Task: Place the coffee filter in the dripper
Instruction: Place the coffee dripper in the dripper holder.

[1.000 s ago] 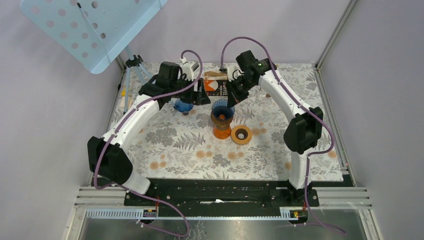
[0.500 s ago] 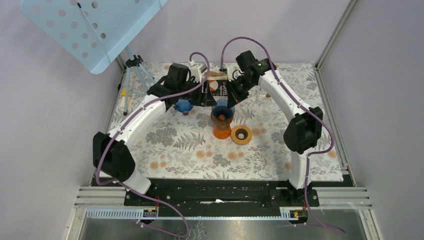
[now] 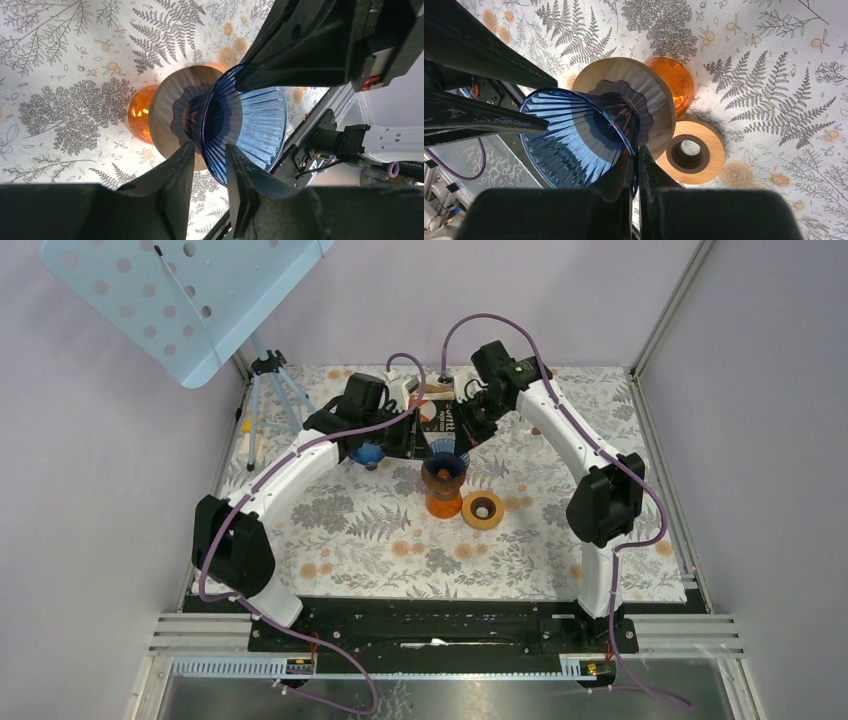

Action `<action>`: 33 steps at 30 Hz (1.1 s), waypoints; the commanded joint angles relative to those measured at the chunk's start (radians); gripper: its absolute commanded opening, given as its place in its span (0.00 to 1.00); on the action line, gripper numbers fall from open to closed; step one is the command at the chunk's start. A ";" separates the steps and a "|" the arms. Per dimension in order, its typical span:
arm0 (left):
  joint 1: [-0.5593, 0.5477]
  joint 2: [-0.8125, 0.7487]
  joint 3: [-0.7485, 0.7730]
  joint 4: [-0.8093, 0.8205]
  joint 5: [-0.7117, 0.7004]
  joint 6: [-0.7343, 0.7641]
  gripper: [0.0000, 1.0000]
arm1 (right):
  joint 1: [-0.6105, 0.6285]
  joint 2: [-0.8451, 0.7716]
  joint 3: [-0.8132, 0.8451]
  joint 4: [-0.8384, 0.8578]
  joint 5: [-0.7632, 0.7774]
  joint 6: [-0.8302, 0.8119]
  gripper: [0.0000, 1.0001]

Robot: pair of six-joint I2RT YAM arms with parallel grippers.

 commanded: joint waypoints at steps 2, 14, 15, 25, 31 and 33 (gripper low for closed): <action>-0.007 0.004 -0.025 0.045 0.027 0.003 0.32 | 0.012 0.024 0.034 -0.006 0.020 0.002 0.01; -0.008 0.019 -0.037 0.045 0.025 0.012 0.18 | 0.020 0.035 0.042 -0.010 0.035 -0.007 0.00; -0.008 0.019 -0.038 0.045 0.026 0.012 0.18 | 0.020 0.037 0.042 -0.011 0.035 -0.008 0.00; -0.008 0.028 -0.069 0.045 0.023 -0.010 0.07 | 0.027 0.059 0.043 -0.014 0.055 -0.017 0.00; -0.008 0.035 -0.090 0.046 0.012 -0.025 0.00 | 0.029 0.077 0.033 -0.012 0.064 -0.022 0.00; -0.008 0.040 -0.099 0.047 0.010 -0.029 0.00 | 0.031 0.080 0.025 -0.010 0.070 -0.022 0.00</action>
